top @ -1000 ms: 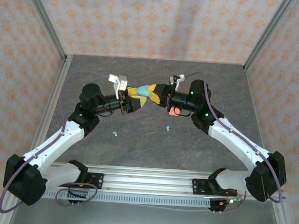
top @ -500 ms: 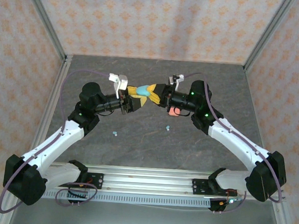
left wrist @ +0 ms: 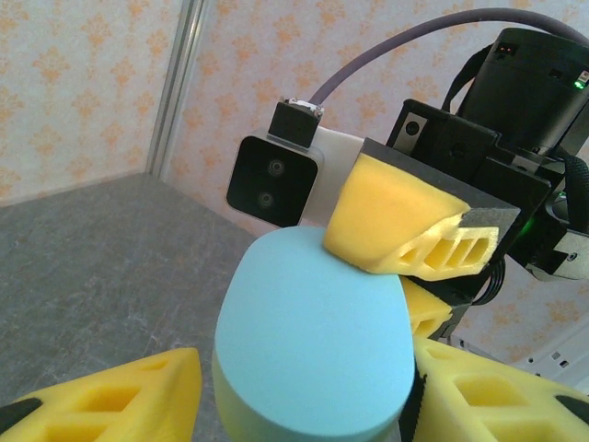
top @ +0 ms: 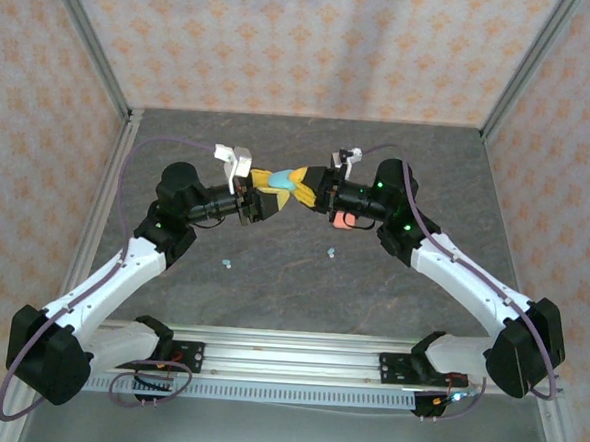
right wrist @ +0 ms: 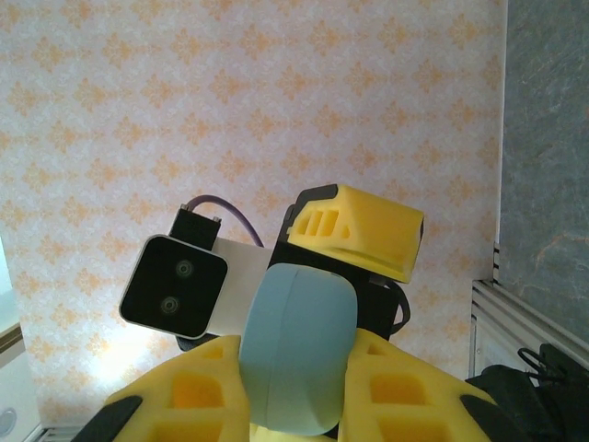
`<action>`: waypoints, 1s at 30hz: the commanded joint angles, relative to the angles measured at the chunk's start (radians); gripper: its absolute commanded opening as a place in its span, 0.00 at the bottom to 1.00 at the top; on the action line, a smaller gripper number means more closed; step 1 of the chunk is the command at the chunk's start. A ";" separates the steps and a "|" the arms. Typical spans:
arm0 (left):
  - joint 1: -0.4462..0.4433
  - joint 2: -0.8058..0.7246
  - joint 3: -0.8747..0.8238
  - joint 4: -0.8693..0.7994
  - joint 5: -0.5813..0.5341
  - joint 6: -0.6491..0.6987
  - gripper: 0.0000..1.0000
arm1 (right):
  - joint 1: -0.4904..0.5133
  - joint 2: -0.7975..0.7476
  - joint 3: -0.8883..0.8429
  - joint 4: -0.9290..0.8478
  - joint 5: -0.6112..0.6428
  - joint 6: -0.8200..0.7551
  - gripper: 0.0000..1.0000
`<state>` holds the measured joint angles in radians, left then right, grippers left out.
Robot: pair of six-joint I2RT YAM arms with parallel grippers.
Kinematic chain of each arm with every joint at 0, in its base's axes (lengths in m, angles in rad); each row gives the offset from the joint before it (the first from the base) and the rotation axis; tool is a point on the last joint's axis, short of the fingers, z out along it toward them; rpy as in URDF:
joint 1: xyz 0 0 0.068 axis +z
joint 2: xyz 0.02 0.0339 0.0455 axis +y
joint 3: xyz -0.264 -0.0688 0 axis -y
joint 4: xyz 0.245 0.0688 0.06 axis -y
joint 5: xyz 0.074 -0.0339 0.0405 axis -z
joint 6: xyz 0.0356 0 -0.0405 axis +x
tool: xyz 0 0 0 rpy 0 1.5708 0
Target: Insert the wireless bluetooth earbuds into the charging case
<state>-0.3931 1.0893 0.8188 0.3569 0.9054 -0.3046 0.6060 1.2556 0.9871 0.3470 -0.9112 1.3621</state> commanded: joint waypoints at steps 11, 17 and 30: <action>-0.008 0.018 0.042 0.053 0.010 0.015 0.43 | 0.014 -0.018 -0.002 0.047 -0.036 0.015 0.12; -0.008 0.009 0.041 0.043 0.006 0.023 0.25 | 0.014 -0.018 -0.002 0.024 -0.041 -0.004 0.18; -0.008 -0.053 0.033 -0.069 -0.005 0.075 0.14 | 0.009 -0.039 0.066 -0.141 -0.041 -0.168 0.51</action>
<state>-0.3977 1.0779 0.8242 0.3099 0.9085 -0.2661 0.6106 1.2537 1.0004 0.2680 -0.9192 1.2823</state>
